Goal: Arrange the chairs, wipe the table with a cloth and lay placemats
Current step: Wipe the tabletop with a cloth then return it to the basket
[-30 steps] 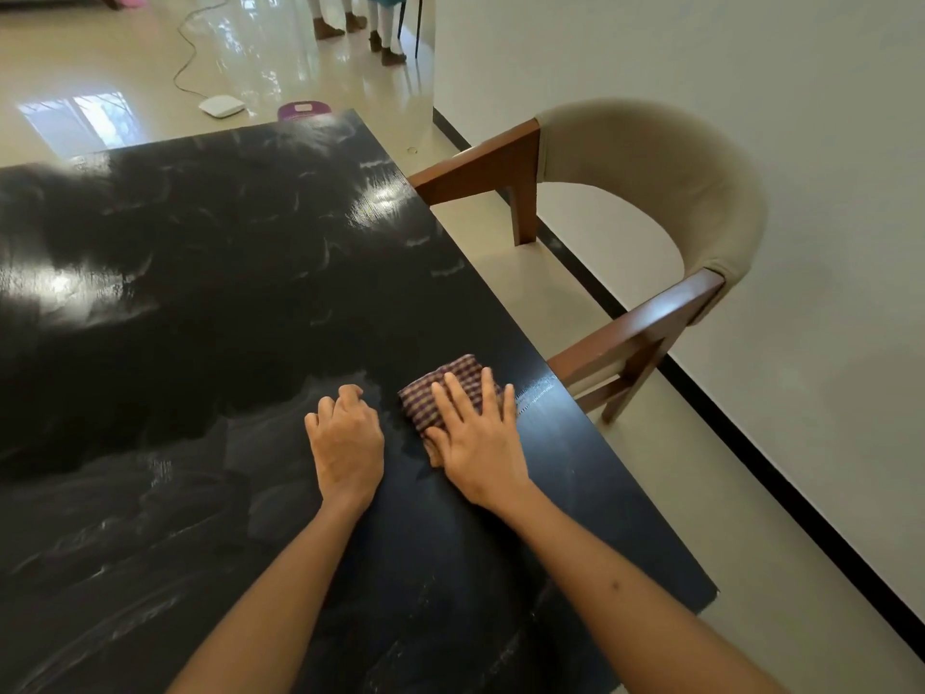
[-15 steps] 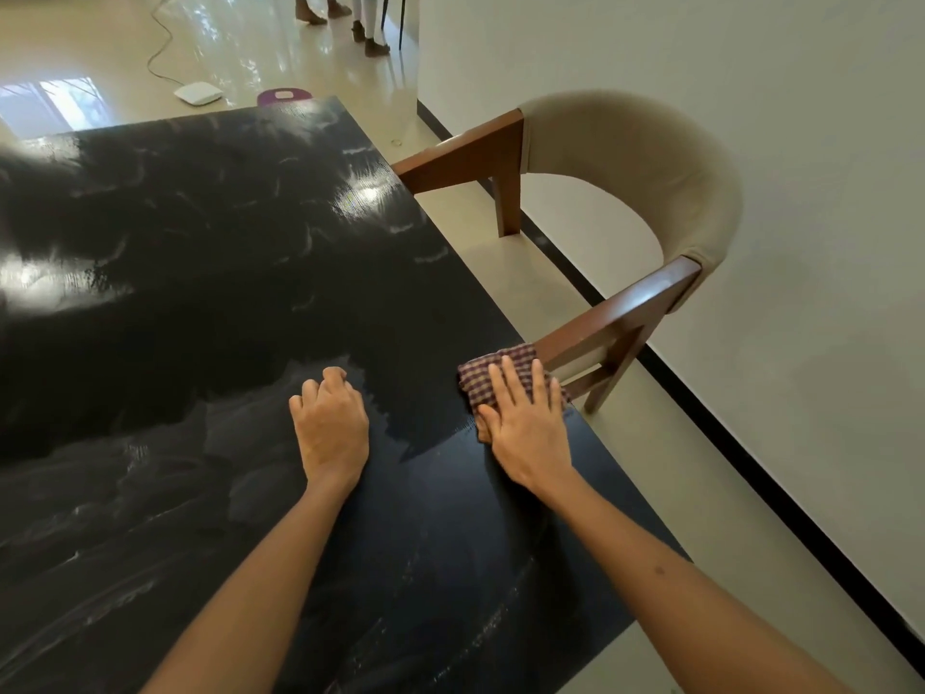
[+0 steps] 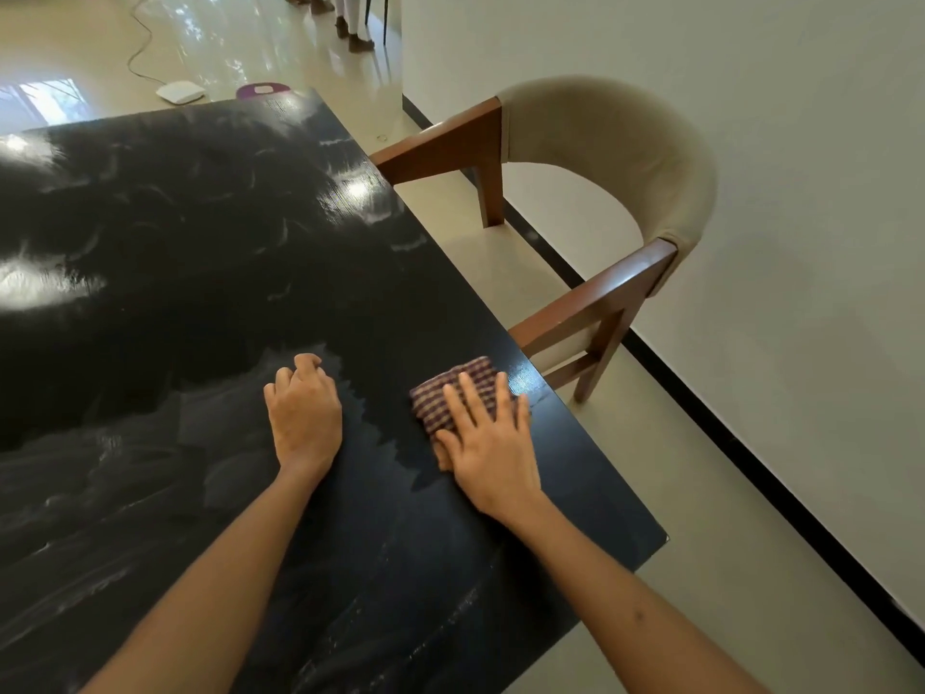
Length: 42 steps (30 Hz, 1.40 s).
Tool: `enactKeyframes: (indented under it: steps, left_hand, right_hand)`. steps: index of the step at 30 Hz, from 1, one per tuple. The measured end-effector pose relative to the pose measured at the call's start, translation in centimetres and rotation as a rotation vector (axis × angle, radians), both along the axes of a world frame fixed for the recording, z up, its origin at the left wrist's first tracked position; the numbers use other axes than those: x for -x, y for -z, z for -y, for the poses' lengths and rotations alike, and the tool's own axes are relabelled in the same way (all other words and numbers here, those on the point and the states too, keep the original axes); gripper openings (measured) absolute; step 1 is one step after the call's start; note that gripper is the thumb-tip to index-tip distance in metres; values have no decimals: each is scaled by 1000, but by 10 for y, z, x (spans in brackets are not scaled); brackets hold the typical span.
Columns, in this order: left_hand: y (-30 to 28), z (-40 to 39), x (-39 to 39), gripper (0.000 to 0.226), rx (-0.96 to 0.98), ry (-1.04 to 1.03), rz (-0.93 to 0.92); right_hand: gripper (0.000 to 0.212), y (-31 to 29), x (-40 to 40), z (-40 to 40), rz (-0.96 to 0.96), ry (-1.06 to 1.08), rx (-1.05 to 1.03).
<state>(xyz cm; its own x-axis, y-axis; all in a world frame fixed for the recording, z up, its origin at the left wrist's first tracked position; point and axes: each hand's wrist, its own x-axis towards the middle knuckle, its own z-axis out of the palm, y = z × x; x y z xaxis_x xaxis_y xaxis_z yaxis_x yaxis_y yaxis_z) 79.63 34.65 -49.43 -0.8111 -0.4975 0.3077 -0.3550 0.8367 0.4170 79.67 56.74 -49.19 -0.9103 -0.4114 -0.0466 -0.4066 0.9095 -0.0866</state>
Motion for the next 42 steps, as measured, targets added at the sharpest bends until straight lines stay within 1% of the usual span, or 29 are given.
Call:
enactKeyframes:
  steps: [4, 7, 10, 13, 18, 22, 27, 31, 34, 37, 40, 42]
  left_hand:
    - [-1, -1, -2, 15, -28, 7, -19]
    - [-2, -2, -3, 15, -29, 18, -28]
    - [-3, -3, -3, 16, -32, 28, -36]
    - [-3, -1, -5, 17, -29, 42, -37]
    - [0, -3, -6, 19, -13, 67, -27]
    - [-2, -13, -18, 18, -25, 67, -20]
    - [-7, -25, -44, 16, -66, -8, -24]
    - [-4, -28, -68, 11, 59, -55, 37]
    - [0, -37, -91, 9, 114, -74, 86]
    - [5, -47, -109, 8, 126, -40, 106]
    - [6, -55, -124, 8, 120, -7, 98]
    - [6, -60, -133, 8, 106, -1, 94]
  right_hand:
    - [58, -2, 14, -43, 16, 200, -10]
    - [61, -1, 16, -59, 65, 334, 4]
    - [62, 1, 13, -59, 68, 371, 5]
    - [60, 1, -1, -54, 7, 285, 20]
    - [58, 1, -51, -25, -9, 75, 111]
    - [57, 5, -81, -9, -34, -93, 96]
    - [51, 3, -77, -9, -40, -139, 122]
    - [48, 2, -73, -8, -30, -159, 74]
    - [49, 2, -58, -31, -15, -54, 55]
    - [51, 4, -37, -73, 3, 164, 51]
    - [58, 4, -30, -112, 47, 352, 77]
    - [63, 3, -32, -122, 57, 411, 89]
